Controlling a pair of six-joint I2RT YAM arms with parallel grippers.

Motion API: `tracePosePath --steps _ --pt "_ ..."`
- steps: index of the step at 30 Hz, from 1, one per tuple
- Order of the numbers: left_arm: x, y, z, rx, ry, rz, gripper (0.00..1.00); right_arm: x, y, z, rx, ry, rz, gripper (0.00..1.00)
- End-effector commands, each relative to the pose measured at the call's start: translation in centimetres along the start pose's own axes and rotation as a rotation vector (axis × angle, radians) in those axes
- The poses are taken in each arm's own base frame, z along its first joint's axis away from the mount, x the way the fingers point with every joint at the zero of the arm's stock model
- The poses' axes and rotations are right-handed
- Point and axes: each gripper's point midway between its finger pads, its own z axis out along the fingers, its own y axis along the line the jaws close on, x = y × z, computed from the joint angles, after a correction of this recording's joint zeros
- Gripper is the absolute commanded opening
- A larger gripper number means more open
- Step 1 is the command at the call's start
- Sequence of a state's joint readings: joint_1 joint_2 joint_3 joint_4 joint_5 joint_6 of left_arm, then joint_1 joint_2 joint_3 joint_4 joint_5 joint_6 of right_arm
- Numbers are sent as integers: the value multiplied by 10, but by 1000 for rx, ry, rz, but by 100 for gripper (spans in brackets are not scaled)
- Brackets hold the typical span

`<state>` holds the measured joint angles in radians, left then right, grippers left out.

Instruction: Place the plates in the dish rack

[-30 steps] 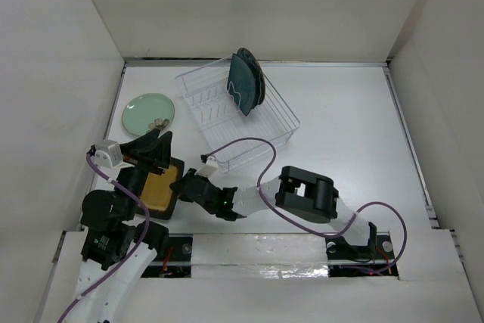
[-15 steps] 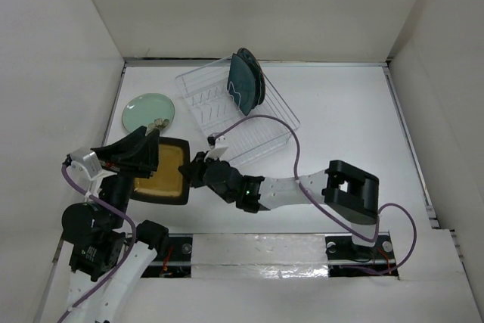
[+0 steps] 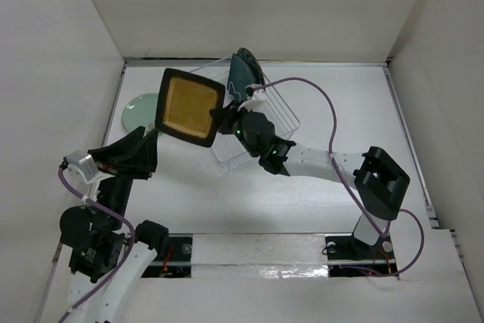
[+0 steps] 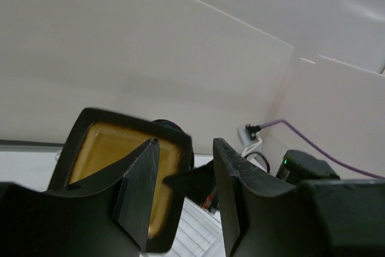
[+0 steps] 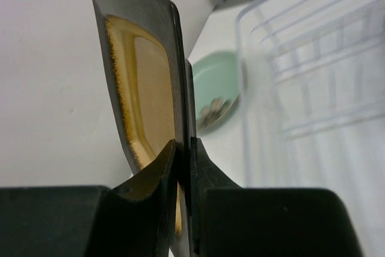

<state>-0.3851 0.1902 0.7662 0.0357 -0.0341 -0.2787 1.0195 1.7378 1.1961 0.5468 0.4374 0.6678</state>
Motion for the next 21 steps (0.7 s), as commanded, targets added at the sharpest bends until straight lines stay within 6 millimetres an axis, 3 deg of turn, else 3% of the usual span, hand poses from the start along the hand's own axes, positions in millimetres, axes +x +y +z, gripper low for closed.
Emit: tracePosePath --steps 1,7,9,10,12,14,15,21 --pt "7 -1 1 18 -10 -17 38 -139 39 -7 -76 -356 45 0" --pt "46 10 8 7 70 -4 38 -187 10 10 111 -494 -156 0" --pt "52 13 9 -5 92 18 38 -195 -2 18 156 -525 -194 0" --pt "54 15 9 -8 93 23 38 -210 -2 20 175 -555 -228 0" --pt "57 17 7 -11 92 25 38 -212 -14 32 215 -558 -273 0" --pt "63 19 7 -16 107 27 38 -225 -14 36 242 -582 -326 0" --pt "65 20 7 -19 116 30 38 -218 -20 44 265 -571 -355 0" --pt "69 19 8 -13 128 30 38 -219 -35 56 376 -591 -479 0"
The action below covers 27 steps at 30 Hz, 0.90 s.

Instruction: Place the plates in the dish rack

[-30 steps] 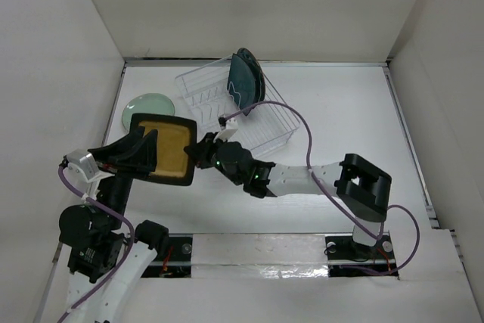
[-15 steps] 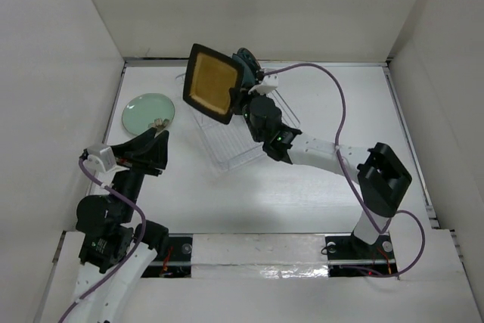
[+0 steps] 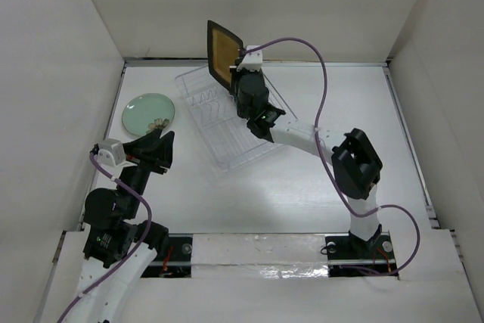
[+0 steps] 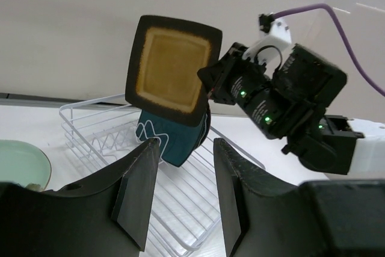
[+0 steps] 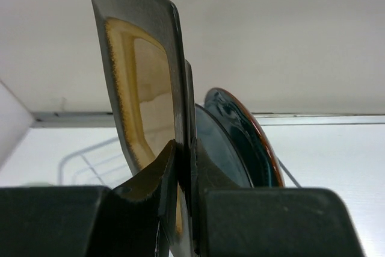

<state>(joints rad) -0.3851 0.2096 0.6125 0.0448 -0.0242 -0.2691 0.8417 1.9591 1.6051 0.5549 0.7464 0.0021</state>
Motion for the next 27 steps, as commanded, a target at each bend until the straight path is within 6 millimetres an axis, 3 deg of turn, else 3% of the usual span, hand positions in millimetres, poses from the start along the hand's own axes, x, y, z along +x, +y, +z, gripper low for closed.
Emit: tracePosePath --steps 1,10,19,22,27 --pt "-5 -5 4 23 -23 12 38 -80 -10 11 87 -214 95 0" --pt "2 -4 7 24 3 14 38 -60 -2 26 76 -184 31 0" --pt "1 -4 7 26 -3 10 38 -21 5 28 70 -136 4 0" --pt "2 -3 8 19 3 12 38 -6 13 30 68 -122 -18 0" --pt "3 -4 9 24 3 11 38 3 27 27 47 -113 -20 0"
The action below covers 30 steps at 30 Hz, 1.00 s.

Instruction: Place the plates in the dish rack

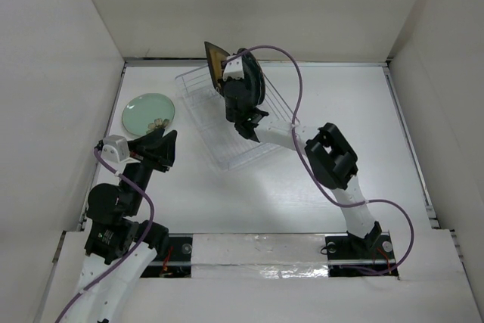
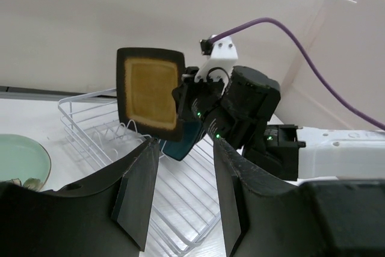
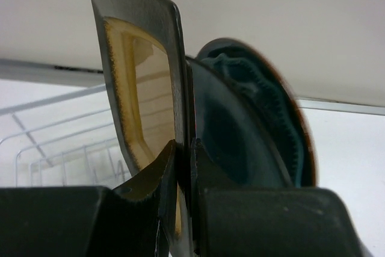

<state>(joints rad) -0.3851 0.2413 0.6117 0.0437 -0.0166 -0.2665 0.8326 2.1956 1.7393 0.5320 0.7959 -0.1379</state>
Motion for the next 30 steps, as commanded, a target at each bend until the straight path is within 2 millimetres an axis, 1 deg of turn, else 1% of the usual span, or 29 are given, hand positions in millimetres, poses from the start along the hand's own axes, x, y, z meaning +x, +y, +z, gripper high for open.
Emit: tracePosePath --steps 1,2,4,6,7,8,10,11,12,14,15,17,18,19,20,21,22,23,24,26,27,28,29,30 --pt "-7 -5 3 28 -33 8 38 -87 8 -7 6 -198 203 0" --pt "-6 -5 3 23 -28 7 38 -86 12 -10 0 -196 185 0" --pt "-5 -5 3 25 -24 8 38 -78 15 -8 0 -187 167 0" --pt "-7 -6 2 29 -34 5 38 -70 21 -11 -10 -175 153 0" --pt "-9 -6 2 30 -38 4 38 -66 19 -11 -3 -171 144 0" --pt "-8 -6 2 30 -37 6 38 -58 23 -16 -4 -165 128 0" --pt "-5 -5 3 25 -24 7 38 -46 19 -17 17 -151 121 0" --pt "-5 -5 3 25 -24 5 38 -37 22 -22 13 -141 130 0" --pt "-6 -5 3 27 -28 5 38 -32 21 -23 20 -133 139 0" --pt "-9 -6 1 31 -40 3 38 -21 24 -29 15 -110 165 0" --pt "-8 -6 2 29 -35 3 38 -10 27 -34 16 -91 175 0" --pt "-5 -5 3 26 -25 4 38 -1 25 -35 30 -69 178 0" --pt "-5 -5 3 26 -25 5 38 5 29 -40 27 -55 181 0" --pt "-7 -6 2 28 -31 3 38 10 28 -41 33 -44 187 2" --pt "-9 -6 2 30 -38 1 38 13 31 -46 26 -30 200 4" --pt "-9 -6 1 31 -40 1 38 16 31 -48 28 -24 223 6" --pt "-8 -6 2 29 -35 5 38 26 27 -51 39 -9 214 9" --pt "-6 -5 2 27 -30 3 38 30 25 -52 45 0 228 11" --pt "-5 -5 3 25 -24 4 38 29 23 -54 46 3 241 12" --pt "-5 -11 2 56 -24 1 38 37 19 -59 48 21 258 13" --pt "-6 -11 2 58 -25 1 38 39 22 -64 38 29 260 13" --pt "-7 -11 1 59 -32 0 38 43 20 -66 38 38 256 14" --pt "-7 -10 1 55 -30 0 38 51 18 -69 42 55 251 14" --pt "-5 -9 2 50 -25 1 38 53 16 -71 44 59 253 14"
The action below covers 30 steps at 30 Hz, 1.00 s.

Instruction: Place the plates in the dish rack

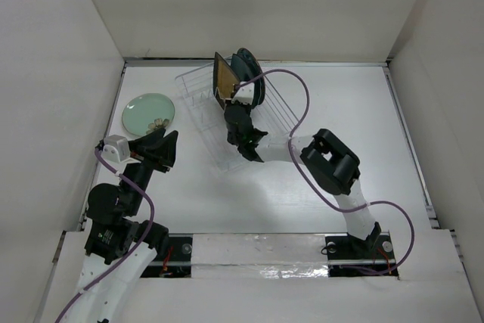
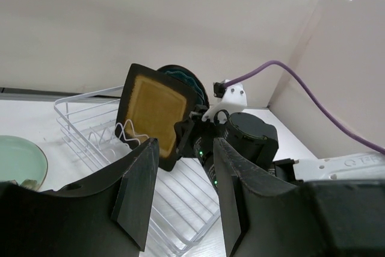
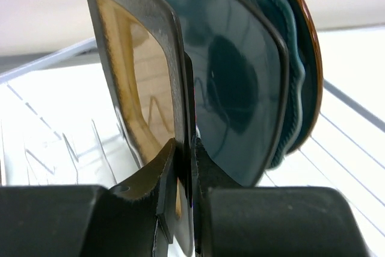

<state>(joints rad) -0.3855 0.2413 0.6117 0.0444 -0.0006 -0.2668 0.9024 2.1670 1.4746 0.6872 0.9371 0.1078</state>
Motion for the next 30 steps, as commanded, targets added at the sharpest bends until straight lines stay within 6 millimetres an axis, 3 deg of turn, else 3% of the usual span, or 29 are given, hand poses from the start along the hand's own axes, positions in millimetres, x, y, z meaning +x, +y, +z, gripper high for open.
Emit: tracePosePath --steps 1,4,10,14,15,17,18,19,20,21,22,23,25,26,27,30 --pt "-5 -7 3 34 -25 2 38 -12 16 -30 -40 8 74 15" --pt "-7 -9 1 45 -32 0 38 -9 15 -36 -45 17 69 29" --pt "-6 -8 1 40 -28 -1 38 -14 11 -43 -60 40 75 44" --pt "-8 -7 0 33 -36 -3 38 -30 7 -56 -87 47 90 52" --pt "-7 -6 0 31 -34 -3 38 -47 8 -63 -102 33 114 54" --pt "-8 -7 0 37 -37 -6 38 -55 6 -72 -122 33 120 55" --pt "-10 -9 -1 43 -44 -8 32 -68 10 -82 -146 24 142 55" --pt "-12 -9 -2 44 -51 -13 27 -67 14 -89 -170 39 146 55" --pt "-12 -9 -2 42 -50 -15 20 -69 21 -96 -204 49 154 55" --pt "-11 -8 -1 36 -48 -15 7 -69 31 -103 -245 61 160 52" --pt "-11 -7 -1 31 -47 -16 1 -66 46 -116 -302 80 161 33" --pt "-11 -7 -1 30 -45 -16 0 -58 61 -126 -363 112 160 23" --pt "-14 -5 -3 16 -60 -17 0 -62 88 -138 -435 136 178 0" --pt "-16 -2 -3 1 -68 -18 0 -44 106 -150 -501 193 158 0" --pt "-18 -1 -4 -8 -74 -21 0 -54 119 -151 -538 194 179 0" --pt "-22 6 -6 -51 -88 -15 0 -33 152 -172 -649 271 177 0"
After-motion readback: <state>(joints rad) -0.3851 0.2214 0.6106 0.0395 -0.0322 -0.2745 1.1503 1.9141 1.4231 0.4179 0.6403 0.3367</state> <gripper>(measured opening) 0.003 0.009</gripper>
